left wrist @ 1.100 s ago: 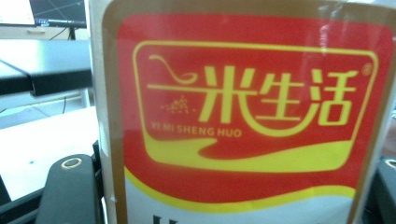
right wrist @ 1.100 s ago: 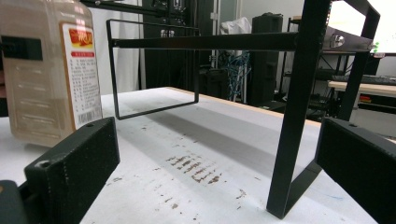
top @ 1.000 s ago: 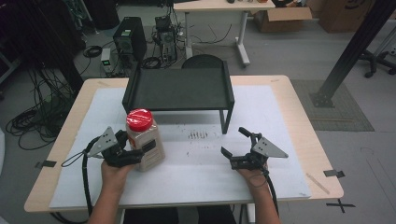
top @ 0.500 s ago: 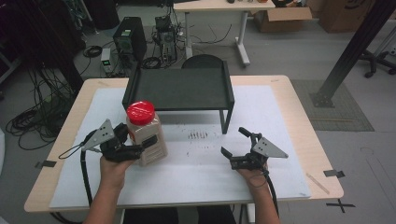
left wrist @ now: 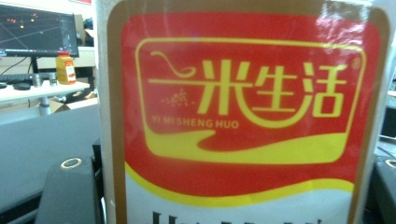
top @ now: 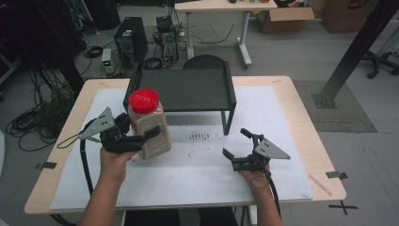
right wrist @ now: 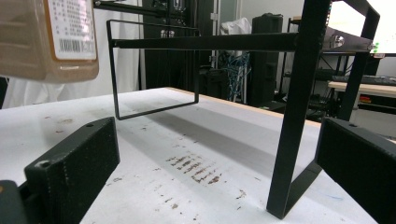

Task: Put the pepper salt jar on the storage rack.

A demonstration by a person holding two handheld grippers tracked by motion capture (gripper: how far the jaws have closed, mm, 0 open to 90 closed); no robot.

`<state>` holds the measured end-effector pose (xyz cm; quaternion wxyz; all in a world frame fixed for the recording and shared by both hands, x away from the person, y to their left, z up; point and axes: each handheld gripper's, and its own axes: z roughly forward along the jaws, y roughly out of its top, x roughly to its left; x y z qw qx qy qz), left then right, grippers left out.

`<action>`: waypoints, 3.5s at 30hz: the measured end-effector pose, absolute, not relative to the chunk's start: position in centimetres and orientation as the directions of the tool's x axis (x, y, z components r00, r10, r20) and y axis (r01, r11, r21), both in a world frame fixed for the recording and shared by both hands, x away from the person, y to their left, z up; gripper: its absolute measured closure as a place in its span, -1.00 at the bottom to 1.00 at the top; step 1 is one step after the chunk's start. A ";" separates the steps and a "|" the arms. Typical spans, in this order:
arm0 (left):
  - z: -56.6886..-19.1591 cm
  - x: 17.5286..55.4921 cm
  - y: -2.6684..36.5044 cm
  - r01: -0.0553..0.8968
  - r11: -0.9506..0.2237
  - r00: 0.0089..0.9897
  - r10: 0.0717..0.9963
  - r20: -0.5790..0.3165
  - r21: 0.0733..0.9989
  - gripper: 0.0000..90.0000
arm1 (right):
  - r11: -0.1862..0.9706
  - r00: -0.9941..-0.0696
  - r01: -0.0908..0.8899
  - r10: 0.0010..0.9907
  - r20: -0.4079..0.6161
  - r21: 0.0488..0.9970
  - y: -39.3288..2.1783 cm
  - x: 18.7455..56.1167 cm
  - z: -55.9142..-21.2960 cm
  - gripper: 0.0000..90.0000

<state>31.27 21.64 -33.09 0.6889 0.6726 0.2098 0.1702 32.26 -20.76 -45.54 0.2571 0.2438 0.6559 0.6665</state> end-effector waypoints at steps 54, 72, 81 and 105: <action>-25.5 38.9 17.1 0.015 0.006 0.806 0.592 -0.016 1.000 -0.44 | -0.011 -0.750 -0.022 0.661 -0.009 1.000 -20.8 32.2 -45.6 -1.00; -26.3 42.3 17.1 0.022 0.002 0.728 0.686 -0.018 1.000 -0.44 | -0.014 -0.750 -0.020 0.661 -0.006 1.000 -20.8 32.3 -45.6 -1.00; -27.1 43.5 16.7 0.023 0.006 0.694 0.719 -0.020 1.000 -0.44 | -0.015 -0.751 -0.017 0.661 -0.003 1.000 -20.8 32.3 -45.6 -1.00; -27.9 43.9 17.1 0.046 -0.032 0.681 0.732 -0.008 0.998 -0.44 | -0.013 -0.750 -0.018 0.661 -0.005 1.000 -20.8 32.3 -45.6 -1.00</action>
